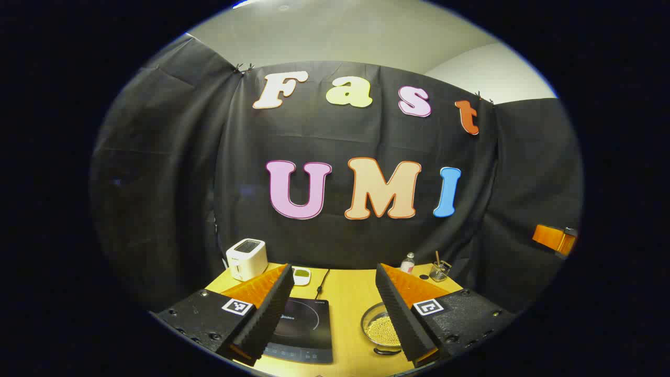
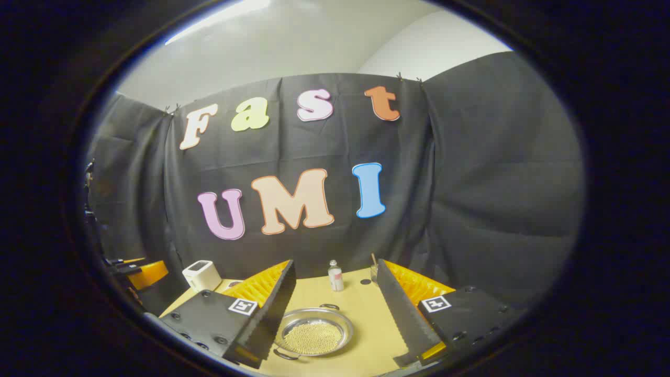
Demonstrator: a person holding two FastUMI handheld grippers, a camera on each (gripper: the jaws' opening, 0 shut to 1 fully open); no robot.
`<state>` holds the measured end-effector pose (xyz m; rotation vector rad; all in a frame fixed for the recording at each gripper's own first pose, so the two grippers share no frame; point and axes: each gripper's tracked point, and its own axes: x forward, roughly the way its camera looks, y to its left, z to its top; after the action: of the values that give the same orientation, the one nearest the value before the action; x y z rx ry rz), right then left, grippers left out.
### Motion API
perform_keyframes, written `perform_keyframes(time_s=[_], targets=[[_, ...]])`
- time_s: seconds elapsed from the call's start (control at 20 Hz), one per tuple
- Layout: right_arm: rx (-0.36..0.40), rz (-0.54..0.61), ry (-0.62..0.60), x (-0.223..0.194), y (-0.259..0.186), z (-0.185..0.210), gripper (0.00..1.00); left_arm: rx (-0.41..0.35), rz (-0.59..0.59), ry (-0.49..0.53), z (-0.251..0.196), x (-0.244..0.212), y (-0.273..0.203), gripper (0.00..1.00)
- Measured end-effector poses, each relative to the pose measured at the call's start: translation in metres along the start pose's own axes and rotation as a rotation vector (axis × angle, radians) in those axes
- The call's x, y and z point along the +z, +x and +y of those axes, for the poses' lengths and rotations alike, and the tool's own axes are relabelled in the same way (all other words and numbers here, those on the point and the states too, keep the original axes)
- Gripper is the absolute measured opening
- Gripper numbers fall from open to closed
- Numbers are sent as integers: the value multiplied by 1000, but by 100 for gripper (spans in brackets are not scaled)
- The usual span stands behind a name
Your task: First push the handle of the pot to place it horizontally, then grasp the pot with both hands and set it on the induction cooktop.
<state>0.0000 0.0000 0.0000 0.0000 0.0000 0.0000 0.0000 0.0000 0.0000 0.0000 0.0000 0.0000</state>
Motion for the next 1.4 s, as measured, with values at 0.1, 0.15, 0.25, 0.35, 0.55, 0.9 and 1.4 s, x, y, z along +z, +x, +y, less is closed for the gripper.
perform_keyframes(time_s=[0.1,0.15,0.25,0.35,0.55,0.9,1.4], targets=[[-8,21,-26,1,4,1,91,4,-5,10,2,4,7,92],[-3,31,-34,0,5,3,91,8,-11,7,2,6,11,96],[1,49,-50,1,12,1,92,-6,7,7,-5,0,19,96],[10,47,-46,4,20,-1,97,-11,15,1,-9,-5,28,92],[14,41,-33,7,33,-14,97,21,22,7,-11,-4,38,92],[25,42,-41,4,58,-36,97,57,26,13,-24,-10,50,96],[52,41,-33,2,82,-67,91,66,33,23,-59,-19,64,96]])
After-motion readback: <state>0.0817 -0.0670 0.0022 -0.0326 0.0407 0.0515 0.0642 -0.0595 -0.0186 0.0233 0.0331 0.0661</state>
